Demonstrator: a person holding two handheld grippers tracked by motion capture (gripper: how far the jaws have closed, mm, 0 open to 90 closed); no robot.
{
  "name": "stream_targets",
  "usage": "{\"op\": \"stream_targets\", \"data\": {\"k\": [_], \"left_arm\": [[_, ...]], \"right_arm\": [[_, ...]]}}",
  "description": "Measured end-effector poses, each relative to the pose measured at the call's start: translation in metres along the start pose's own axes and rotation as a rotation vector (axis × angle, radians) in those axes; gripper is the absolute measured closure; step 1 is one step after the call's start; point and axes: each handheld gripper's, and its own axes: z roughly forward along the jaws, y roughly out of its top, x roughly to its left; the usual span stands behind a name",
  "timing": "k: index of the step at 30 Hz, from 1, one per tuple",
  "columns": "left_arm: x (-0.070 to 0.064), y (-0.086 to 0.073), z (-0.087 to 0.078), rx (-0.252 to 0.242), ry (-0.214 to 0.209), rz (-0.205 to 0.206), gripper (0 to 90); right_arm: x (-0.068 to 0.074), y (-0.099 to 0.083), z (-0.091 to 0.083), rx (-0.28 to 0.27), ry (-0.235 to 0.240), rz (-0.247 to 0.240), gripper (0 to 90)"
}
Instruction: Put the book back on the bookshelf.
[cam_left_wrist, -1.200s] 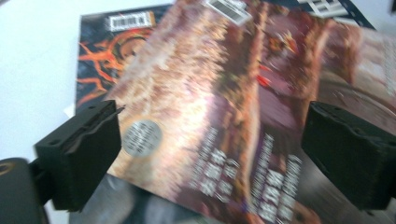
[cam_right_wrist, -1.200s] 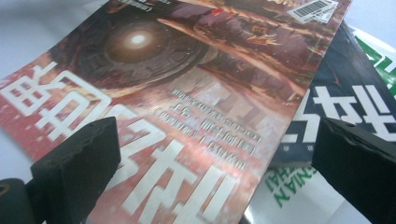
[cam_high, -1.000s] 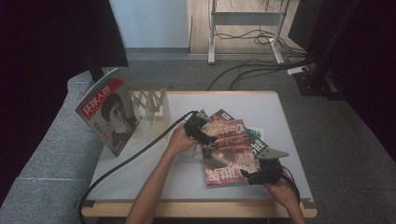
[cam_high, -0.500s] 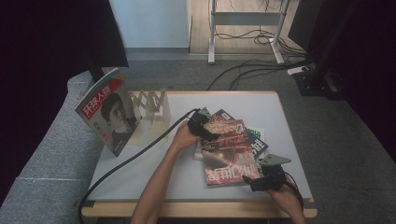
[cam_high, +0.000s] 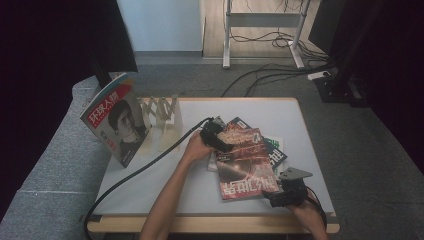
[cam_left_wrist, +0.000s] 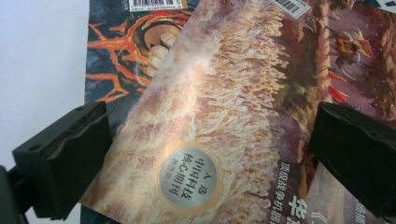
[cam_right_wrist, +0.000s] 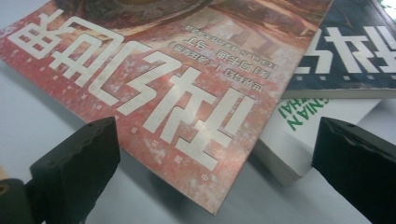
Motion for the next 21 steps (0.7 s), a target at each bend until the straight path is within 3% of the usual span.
{"op": "stream_targets", "data": {"k": [21], "left_arm": [[-0.008,-0.018,-0.018,0.014,0.026,-0.019,0.0]], "right_arm": [[-0.017,-0.002,-0.004,-0.003,-0.072,0.017,0.0]]}}
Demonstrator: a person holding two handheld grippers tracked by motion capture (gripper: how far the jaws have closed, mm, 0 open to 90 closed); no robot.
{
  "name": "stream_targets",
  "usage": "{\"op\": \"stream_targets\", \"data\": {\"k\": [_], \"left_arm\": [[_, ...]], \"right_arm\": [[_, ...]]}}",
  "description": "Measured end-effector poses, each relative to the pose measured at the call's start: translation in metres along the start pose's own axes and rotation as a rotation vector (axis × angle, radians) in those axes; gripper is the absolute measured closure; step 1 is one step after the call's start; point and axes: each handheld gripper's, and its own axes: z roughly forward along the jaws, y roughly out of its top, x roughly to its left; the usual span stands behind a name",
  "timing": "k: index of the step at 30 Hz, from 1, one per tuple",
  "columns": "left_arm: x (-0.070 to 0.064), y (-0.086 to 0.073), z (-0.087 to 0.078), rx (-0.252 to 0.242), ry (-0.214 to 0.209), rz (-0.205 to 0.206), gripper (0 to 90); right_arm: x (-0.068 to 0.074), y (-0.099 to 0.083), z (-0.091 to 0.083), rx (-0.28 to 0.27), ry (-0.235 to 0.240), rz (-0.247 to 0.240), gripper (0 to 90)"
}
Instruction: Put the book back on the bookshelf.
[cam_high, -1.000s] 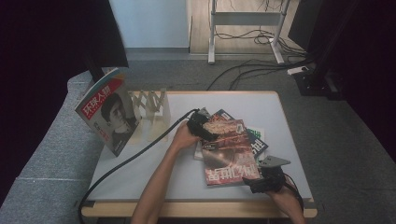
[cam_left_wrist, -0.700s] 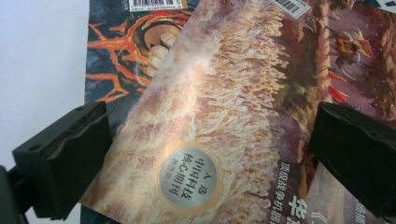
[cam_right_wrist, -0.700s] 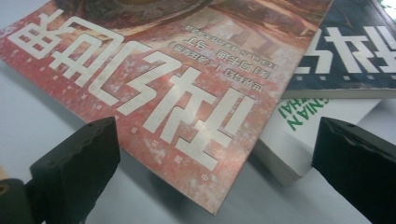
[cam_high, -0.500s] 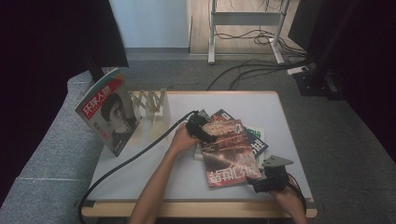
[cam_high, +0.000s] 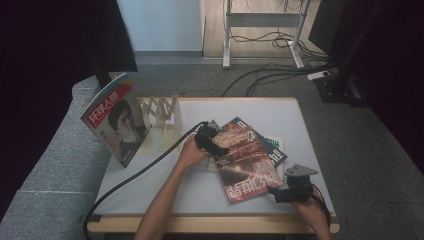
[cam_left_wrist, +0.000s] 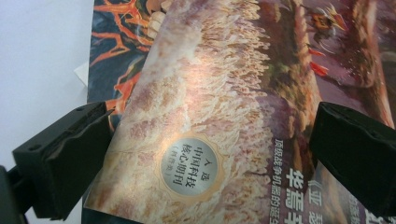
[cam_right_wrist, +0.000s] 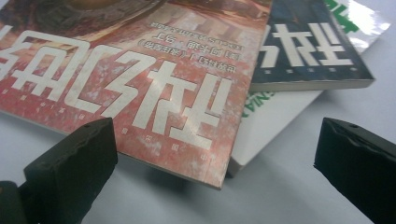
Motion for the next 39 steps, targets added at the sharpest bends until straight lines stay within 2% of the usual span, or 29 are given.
{"op": "stream_targets", "data": {"k": [11,21,31,39], "left_arm": [[-0.007,-0.010,-0.010,0.020,0.006,-0.019,0.0],[-0.015,-0.019,-0.018,0.027,0.012,-0.039,0.0],[-0.022,-0.031,-0.026,0.031,-0.010,-0.069,0.0],[-0.029,-0.040,-0.032,0.042,-0.012,-0.067,0.0]], "right_arm": [[-0.013,0.001,-0.001,-0.001,-0.055,0.018,0.0],[-0.025,0.003,-0.001,0.006,-0.082,0.044,0.0],[-0.039,0.008,0.002,0.015,-0.117,0.073,0.0],[-0.048,0.012,0.006,0.020,-0.137,0.085,0.0]]}}
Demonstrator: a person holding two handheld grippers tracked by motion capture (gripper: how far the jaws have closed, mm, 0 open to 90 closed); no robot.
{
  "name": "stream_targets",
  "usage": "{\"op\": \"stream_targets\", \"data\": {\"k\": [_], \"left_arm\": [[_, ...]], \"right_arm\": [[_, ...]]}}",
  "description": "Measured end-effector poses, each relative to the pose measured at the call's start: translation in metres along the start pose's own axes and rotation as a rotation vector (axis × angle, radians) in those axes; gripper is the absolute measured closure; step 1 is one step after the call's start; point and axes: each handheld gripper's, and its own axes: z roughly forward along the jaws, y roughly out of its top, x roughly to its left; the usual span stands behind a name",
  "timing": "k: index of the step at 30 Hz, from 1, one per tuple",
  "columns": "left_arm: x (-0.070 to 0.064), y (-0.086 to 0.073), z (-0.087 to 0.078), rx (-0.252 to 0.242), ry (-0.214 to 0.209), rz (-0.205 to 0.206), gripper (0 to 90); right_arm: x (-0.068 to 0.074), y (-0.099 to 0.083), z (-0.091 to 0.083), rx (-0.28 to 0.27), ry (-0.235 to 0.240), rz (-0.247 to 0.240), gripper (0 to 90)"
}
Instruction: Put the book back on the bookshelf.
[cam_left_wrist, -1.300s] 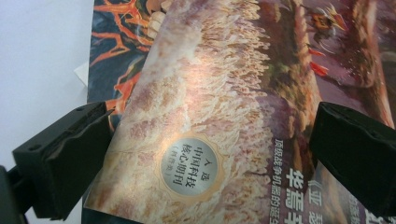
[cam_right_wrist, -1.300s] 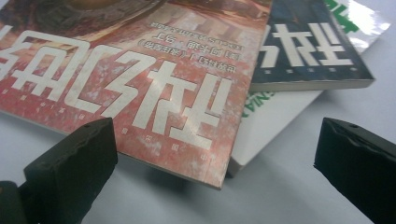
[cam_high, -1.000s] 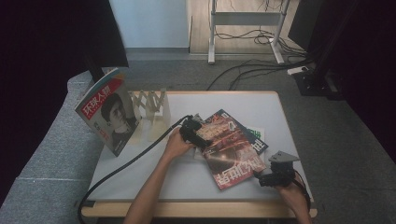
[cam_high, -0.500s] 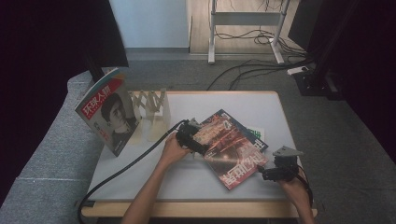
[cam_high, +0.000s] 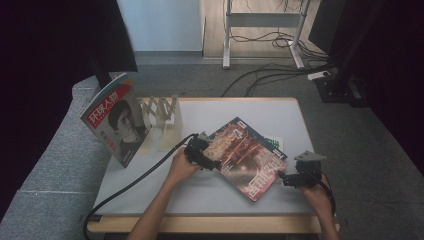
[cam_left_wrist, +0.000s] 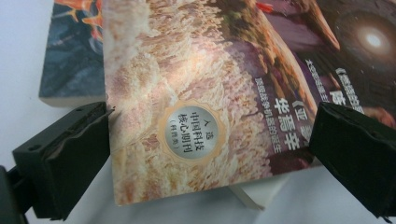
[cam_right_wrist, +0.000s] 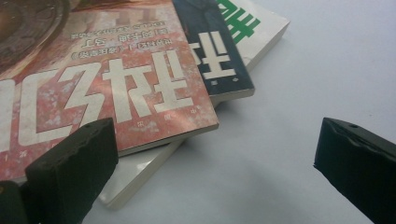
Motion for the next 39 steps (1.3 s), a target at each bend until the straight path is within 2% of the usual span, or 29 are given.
{"op": "stream_targets", "data": {"k": [11,24,26,30,32,36,39], "left_arm": [[-0.011,-0.012,-0.006,0.018,-0.014,0.020,0.0],[-0.026,-0.028,-0.015,0.018,-0.061,-0.012,0.0],[-0.029,-0.029,-0.015,0.023,-0.056,-0.003,0.0],[-0.042,-0.033,-0.017,0.059,-0.034,0.034,0.0],[-0.045,-0.036,-0.018,0.058,-0.041,0.033,0.0],[-0.047,-0.043,-0.022,0.043,-0.089,0.011,0.0],[-0.055,-0.046,-0.022,0.066,-0.068,0.043,0.0]], "right_arm": [[-0.013,0.007,0.008,0.009,-0.022,0.026,0.0],[-0.027,0.022,0.020,0.010,-0.053,0.052,0.0],[-0.028,0.022,0.021,0.009,-0.053,0.054,0.0],[-0.031,0.029,0.028,0.011,-0.067,0.063,0.1],[-0.033,0.032,0.030,0.013,-0.072,0.064,0.8],[-0.034,0.037,0.037,0.011,-0.076,0.073,1.5],[-0.035,0.041,0.042,0.010,-0.078,0.082,1.9]]}}
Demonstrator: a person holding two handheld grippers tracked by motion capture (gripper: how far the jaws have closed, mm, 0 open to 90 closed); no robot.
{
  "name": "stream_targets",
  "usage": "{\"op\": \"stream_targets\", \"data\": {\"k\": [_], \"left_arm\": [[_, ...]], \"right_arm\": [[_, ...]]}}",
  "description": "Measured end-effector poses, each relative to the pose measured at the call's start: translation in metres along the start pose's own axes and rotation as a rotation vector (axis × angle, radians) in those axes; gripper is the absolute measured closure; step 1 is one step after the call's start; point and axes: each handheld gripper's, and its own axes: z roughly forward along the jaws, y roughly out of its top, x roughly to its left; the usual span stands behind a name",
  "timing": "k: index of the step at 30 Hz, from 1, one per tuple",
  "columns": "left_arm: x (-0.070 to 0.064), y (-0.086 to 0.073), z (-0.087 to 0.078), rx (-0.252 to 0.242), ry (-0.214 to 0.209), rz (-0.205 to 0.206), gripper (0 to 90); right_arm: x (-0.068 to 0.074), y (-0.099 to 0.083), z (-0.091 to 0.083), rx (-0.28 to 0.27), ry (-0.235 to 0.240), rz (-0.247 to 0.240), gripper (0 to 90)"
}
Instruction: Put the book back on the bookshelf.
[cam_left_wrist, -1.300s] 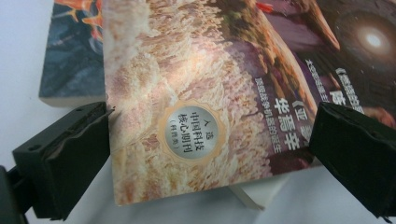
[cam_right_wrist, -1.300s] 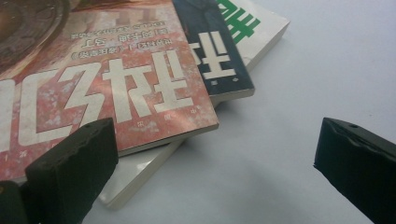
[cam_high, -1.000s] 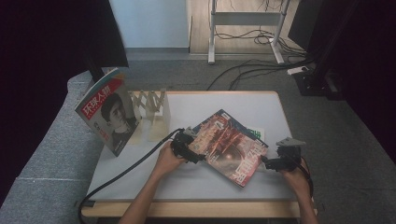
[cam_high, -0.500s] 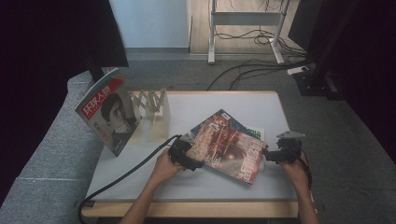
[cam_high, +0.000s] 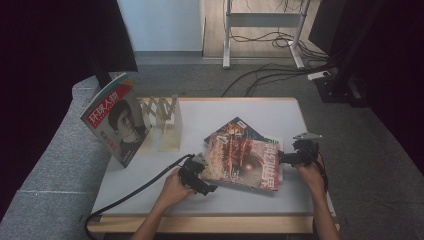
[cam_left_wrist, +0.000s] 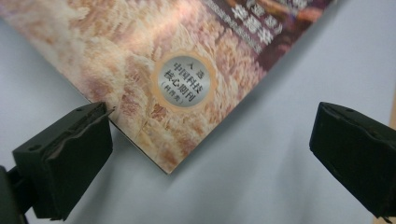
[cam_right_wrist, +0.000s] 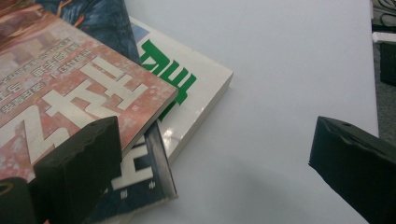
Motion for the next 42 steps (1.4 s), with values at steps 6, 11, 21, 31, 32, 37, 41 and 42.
{"op": "stream_targets", "data": {"k": [6,11,21,31,32,37,41,42], "left_arm": [[0.000,0.001,-0.004,-0.004,0.006,0.024,0.0],[0.012,0.007,-0.015,-0.063,0.058,0.044,0.0],[0.037,0.040,-0.021,-0.103,0.082,0.077,0.0],[0.053,0.082,-0.001,-0.065,0.078,0.125,0.0],[0.054,0.086,0.001,-0.064,0.076,0.128,0.0],[0.060,0.102,0.012,-0.066,0.068,0.147,0.0],[0.067,0.109,0.020,-0.084,0.068,0.143,0.0],[0.070,0.110,0.022,-0.083,0.063,0.136,0.0]], "right_arm": [[0.000,0.001,0.002,-0.009,0.000,0.011,3.4],[0.002,-0.001,-0.005,-0.032,0.012,0.019,0.4],[0.011,-0.009,-0.025,-0.051,0.063,-0.004,0.0],[0.030,-0.026,-0.040,-0.060,0.119,-0.038,0.0],[0.032,-0.027,-0.042,-0.060,0.123,-0.043,0.0],[0.040,-0.035,-0.048,-0.063,0.143,-0.052,0.0],[0.046,-0.042,-0.052,-0.070,0.157,-0.057,0.0],[0.047,-0.043,-0.053,-0.071,0.160,-0.059,0.0]]}}
